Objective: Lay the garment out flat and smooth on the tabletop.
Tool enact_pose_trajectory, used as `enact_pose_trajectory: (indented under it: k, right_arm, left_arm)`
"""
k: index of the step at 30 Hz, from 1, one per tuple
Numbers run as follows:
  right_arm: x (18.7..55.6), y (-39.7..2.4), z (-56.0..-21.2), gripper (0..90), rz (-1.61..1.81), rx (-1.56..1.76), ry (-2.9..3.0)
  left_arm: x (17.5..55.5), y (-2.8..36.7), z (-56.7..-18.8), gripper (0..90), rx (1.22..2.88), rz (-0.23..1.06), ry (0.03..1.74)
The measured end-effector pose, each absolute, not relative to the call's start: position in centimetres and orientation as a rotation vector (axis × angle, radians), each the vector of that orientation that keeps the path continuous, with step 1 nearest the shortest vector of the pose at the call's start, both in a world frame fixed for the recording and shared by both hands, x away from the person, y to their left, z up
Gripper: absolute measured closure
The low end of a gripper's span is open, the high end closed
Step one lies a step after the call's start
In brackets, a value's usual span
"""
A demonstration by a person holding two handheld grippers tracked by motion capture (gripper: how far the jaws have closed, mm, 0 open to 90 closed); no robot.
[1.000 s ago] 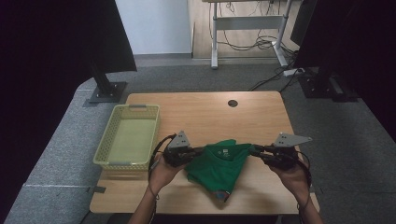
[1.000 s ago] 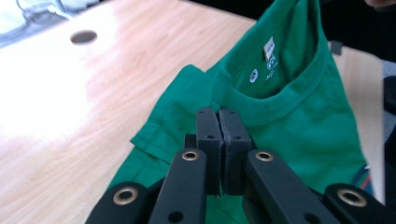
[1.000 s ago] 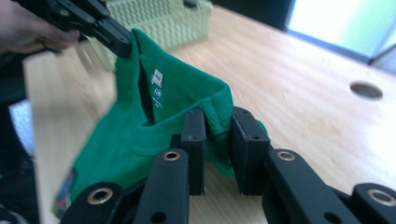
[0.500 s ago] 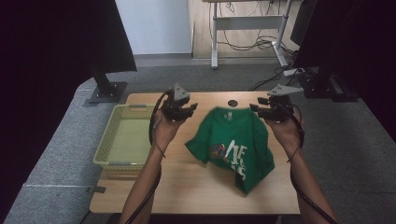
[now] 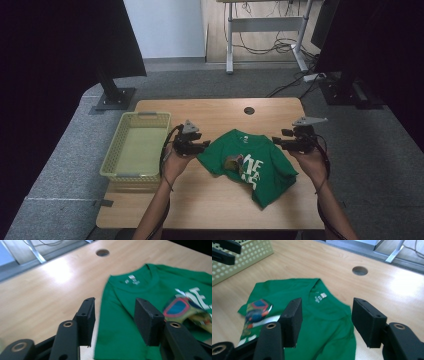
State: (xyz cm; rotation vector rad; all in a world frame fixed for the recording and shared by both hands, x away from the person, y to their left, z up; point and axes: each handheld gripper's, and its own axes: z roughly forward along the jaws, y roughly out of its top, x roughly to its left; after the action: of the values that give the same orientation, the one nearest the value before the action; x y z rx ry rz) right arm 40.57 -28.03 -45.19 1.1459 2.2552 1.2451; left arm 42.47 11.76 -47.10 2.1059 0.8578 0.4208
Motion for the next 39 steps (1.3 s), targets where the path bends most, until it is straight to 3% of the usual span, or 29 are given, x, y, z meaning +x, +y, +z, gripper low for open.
enact_pose_trajectory:
  k: [1, 6, 7, 12, 13, 17, 18, 22, 24, 25, 31, 39]
  right_arm:
    - [40.1, -28.1, -46.2, 37.4, 1.232, 1.155, 2.270]
    - [40.0, -28.2, -46.6, 37.4, 1.227, 1.161, 2.274]
    - [39.5, -28.8, -48.9, 38.0, 1.196, 1.210, 2.281]
    - [39.4, -28.9, -49.4, 38.6, 1.189, 1.216, 2.283]
    - [38.9, -28.8, -51.6, 42.7, 1.144, 1.226, 2.311]
    - [38.8, -28.8, -51.8, 44.0, 1.138, 1.225, 2.315]
    - [38.2, -28.1, -53.5, 61.7, 1.035, 1.159, 2.347]
    - [38.0, -28.0, -53.9, 71.9, 0.994, 1.147, 2.352]
    - [38.0, -28.0, -54.0, 71.9, 0.958, 1.139, 2.355]
    - [38.0, -28.0, -54.0, 78.6, 0.958, 1.139, 2.355]
    - [37.9, -28.8, -53.4, 84.6, 0.904, 1.156, 2.317]
    - [37.9, -30.6, -52.5, 85.7, 0.912, 1.205, 2.263]
  left_arm:
    - [42.4, 11.6, -48.7, 47.8, 2.119, 0.396, 0.876]
    - [42.4, 11.6, -48.7, 47.6, 2.119, 0.396, 0.876]
    - [42.4, 11.2, -51.5, 46.9, 2.123, 0.346, 0.919]
    - [42.3, 10.9, -52.8, 46.0, 2.126, 0.339, 0.935]
    - [42.3, 10.7, -53.7, 45.1, 2.127, 0.341, 0.952]
    - [42.3, 10.6, -54.6, 44.7, 2.127, 0.342, 0.977]
    - [42.1, 10.6, -54.8, 43.1, 2.121, 0.362, 0.971]
    - [41.9, 10.5, -54.8, 43.8, 2.160, 0.424, 0.959]
    - [41.9, 10.5, -54.8, 45.0, 2.160, 0.424, 0.959]
    - [41.6, 10.7, -54.7, 45.0, 2.166, 0.437, 0.962]
    - [41.1, 11.9, -54.7, 46.5, 2.162, 0.447, 0.987]
    - [40.7, 13.4, -54.6, 47.2, 2.152, 0.465, 1.029]
